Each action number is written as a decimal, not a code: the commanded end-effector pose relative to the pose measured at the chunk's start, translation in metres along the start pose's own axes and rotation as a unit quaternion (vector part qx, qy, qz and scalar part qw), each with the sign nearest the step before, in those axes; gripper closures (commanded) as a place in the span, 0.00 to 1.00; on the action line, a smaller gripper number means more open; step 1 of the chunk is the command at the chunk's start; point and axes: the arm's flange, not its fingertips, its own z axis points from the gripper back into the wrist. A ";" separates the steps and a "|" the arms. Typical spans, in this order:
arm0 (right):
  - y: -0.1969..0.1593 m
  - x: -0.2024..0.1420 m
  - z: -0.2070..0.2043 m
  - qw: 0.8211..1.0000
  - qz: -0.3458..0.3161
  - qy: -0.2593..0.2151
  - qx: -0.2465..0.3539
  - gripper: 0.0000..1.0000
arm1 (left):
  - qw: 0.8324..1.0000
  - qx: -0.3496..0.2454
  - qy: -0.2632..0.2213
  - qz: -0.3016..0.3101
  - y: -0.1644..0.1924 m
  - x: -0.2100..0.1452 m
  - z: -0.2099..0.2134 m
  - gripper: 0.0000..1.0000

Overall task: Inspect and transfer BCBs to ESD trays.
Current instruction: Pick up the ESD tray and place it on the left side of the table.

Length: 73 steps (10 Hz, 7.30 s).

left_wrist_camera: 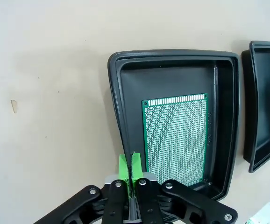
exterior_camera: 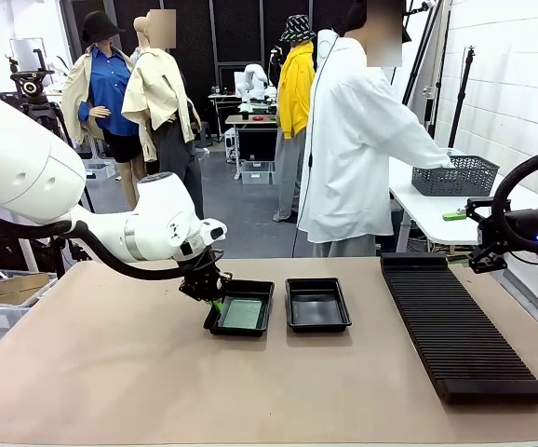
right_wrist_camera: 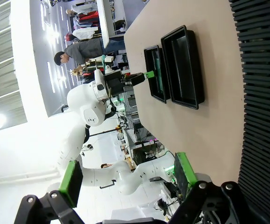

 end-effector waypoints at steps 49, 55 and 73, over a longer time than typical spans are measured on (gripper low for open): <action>0.002 0.001 0.000 1.000 -0.001 0.002 0.000 0.00 | 0.997 -0.039 -0.027 0.061 0.345 -0.071 0.134 0.27; 0.002 0.001 0.000 1.000 -0.001 0.002 0.000 0.00 | 0.993 -0.060 -0.052 0.091 0.331 -0.068 0.165 0.00; 0.002 0.001 0.000 1.000 -0.001 0.002 0.000 0.00 | 0.993 -0.051 -0.060 0.084 0.323 -0.066 0.181 0.00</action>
